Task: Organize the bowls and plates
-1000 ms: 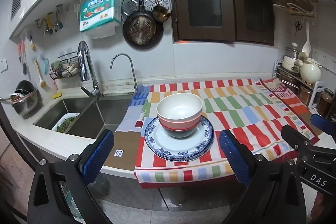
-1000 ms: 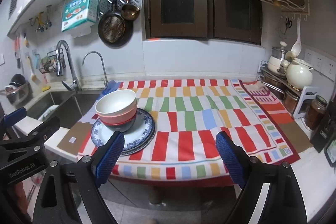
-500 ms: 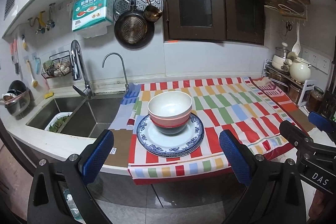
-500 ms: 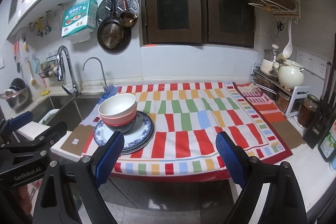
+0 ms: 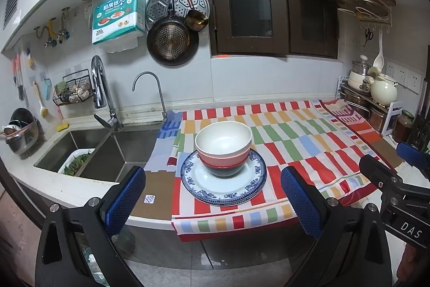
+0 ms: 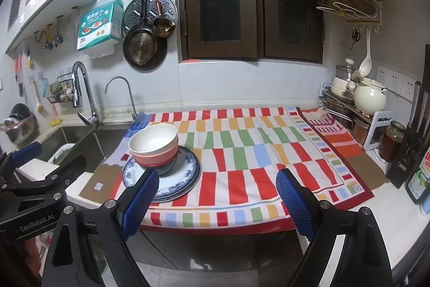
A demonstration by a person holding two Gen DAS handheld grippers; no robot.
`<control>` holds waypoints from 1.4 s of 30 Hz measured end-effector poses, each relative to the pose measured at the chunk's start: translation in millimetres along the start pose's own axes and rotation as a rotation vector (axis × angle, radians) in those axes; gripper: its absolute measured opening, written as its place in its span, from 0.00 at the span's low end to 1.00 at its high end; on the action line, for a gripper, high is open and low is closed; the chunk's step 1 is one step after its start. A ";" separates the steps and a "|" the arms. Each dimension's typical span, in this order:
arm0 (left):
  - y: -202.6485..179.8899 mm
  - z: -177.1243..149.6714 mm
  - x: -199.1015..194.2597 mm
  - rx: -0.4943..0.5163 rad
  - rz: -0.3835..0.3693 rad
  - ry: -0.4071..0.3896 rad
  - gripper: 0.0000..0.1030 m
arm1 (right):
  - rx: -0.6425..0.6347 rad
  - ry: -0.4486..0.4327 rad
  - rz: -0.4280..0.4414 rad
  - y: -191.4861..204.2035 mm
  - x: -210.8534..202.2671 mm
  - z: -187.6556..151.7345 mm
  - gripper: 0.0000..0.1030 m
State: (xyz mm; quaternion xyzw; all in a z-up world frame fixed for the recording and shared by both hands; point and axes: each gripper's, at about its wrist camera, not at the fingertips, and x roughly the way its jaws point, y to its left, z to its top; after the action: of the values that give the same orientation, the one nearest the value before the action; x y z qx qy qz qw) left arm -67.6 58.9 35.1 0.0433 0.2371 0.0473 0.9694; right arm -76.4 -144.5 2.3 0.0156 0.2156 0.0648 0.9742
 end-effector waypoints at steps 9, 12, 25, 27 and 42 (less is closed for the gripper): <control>3.1 -0.8 0.8 0.002 -0.006 0.004 1.00 | -0.001 -0.003 0.004 3.5 0.5 0.6 0.87; 3.4 -1.1 1.0 0.000 -0.002 0.002 1.00 | -0.005 -0.004 0.003 4.5 1.9 0.9 0.87; 8.3 -0.5 3.5 -0.002 -0.003 0.005 1.00 | -0.006 -0.003 0.006 4.6 2.0 1.1 0.87; 9.2 -0.6 4.0 -0.003 -0.004 0.008 1.00 | -0.006 -0.004 0.006 4.3 1.8 1.2 0.87; 24.1 -2.0 6.9 -0.006 -0.005 0.009 1.00 | -0.009 0.002 0.009 9.4 3.9 1.2 0.87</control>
State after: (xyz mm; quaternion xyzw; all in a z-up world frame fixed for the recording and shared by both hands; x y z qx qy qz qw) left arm -64.2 83.7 32.7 0.0398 0.2412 0.0459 0.9686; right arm -73.6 -134.6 2.3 0.0123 0.2163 0.0703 0.9737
